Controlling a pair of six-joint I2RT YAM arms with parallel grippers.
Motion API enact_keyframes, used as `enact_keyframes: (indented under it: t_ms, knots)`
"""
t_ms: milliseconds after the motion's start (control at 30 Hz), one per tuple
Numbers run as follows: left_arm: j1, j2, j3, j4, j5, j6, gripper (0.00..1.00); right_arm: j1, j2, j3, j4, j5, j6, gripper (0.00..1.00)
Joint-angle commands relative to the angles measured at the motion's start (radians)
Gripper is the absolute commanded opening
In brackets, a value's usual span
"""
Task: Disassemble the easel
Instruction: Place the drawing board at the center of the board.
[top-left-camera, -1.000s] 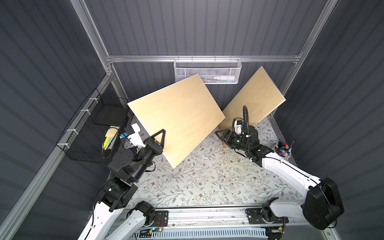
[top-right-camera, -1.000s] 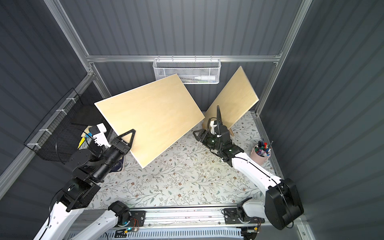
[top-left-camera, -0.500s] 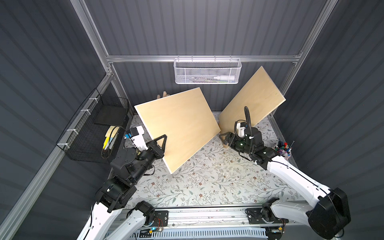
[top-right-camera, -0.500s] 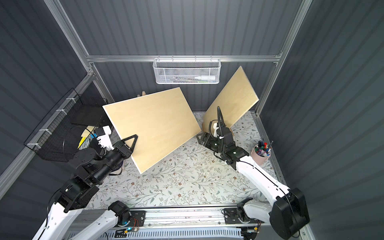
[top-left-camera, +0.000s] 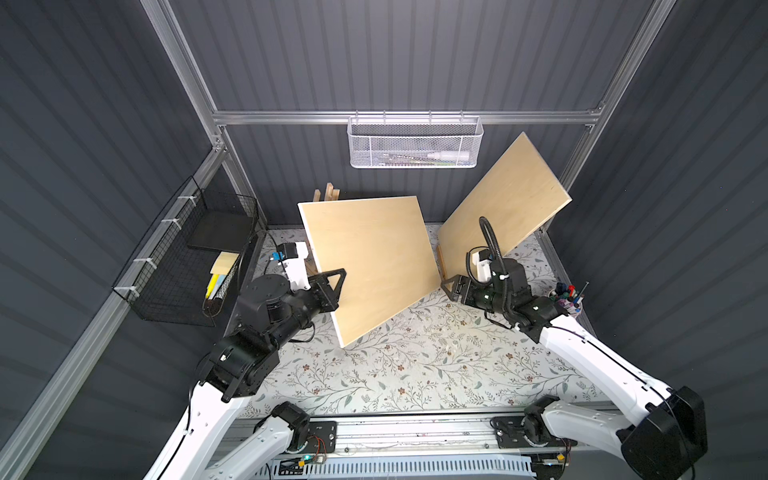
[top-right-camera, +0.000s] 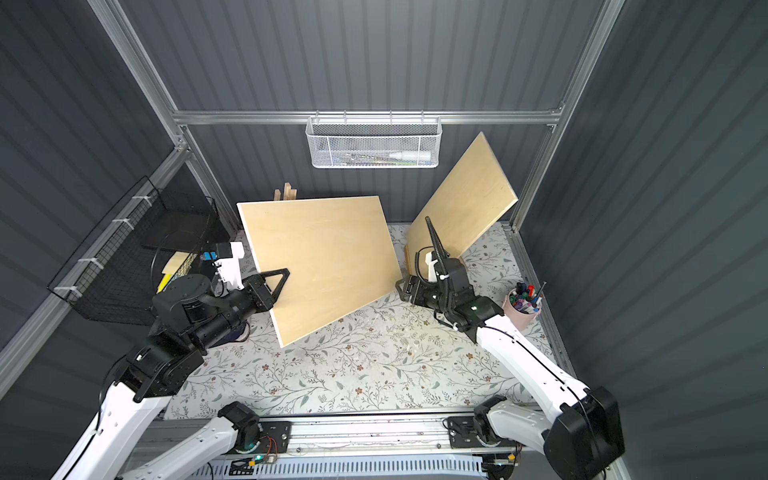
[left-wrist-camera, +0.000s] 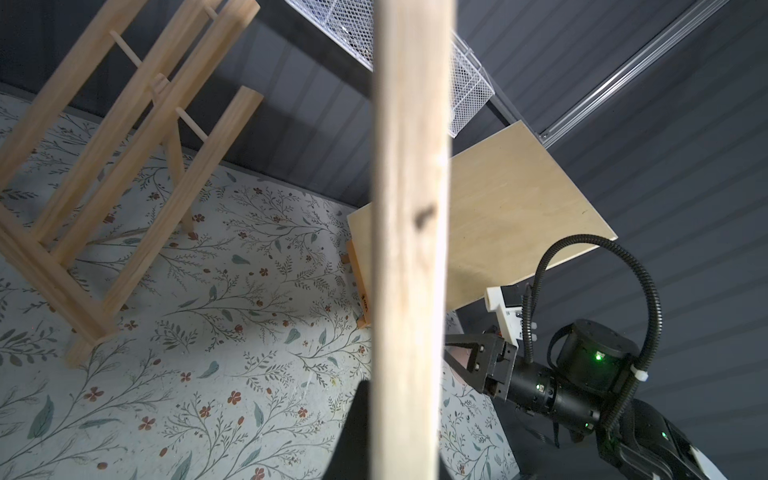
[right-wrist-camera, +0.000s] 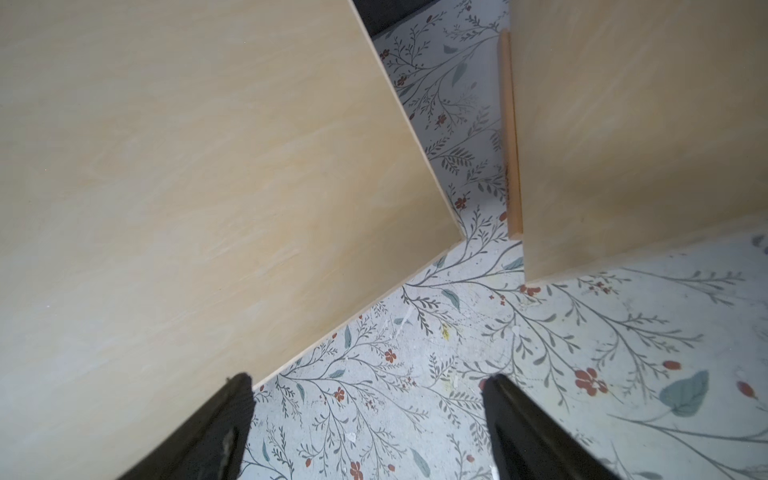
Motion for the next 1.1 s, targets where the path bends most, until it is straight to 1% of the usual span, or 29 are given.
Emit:
enact_keyframes:
  t_ms: [0, 33, 367, 533, 633, 800, 900, 967, 1067]
  knots:
    - [-0.003, -0.016, 0.128, 0.169, 0.016, 0.021, 0.0, 0.0, -0.021, -0.03, -0.033, -0.012, -0.043, 0.89]
    - [-0.002, -0.009, 0.152, 0.148, 0.015, 0.025, 0.0, 0.001, -0.022, -0.04, -0.029, -0.012, -0.043, 0.89]
    - [-0.002, 0.079, 0.174, -0.019, 0.053, 0.063, 0.0, 0.0, -0.042, -0.093, -0.006, -0.023, -0.069, 0.9]
    - [-0.002, 0.143, 0.187, -0.067, 0.114, 0.097, 0.0, 0.001, -0.039, -0.111, -0.003, -0.005, -0.08, 0.9]
    - [-0.002, 0.187, 0.184, -0.112, 0.129, 0.124, 0.0, 0.001, -0.035, -0.111, -0.01, -0.001, -0.087, 0.9]
    - [-0.002, 0.228, 0.228, -0.18, 0.129, 0.106, 0.0, 0.0, -0.037, -0.11, -0.019, 0.031, -0.092, 0.9]
    - [-0.002, 0.244, 0.271, -0.241, 0.078, 0.099, 0.0, 0.001, -0.034, -0.11, -0.026, 0.059, -0.088, 0.9]
    - [-0.002, 0.232, 0.236, -0.242, 0.088, 0.083, 0.0, 0.0, -0.032, -0.112, -0.027, 0.066, -0.09, 0.9]
    - [-0.002, 0.217, 0.145, -0.24, 0.106, 0.081, 0.0, 0.0, -0.024, -0.112, -0.032, 0.09, -0.095, 0.9]
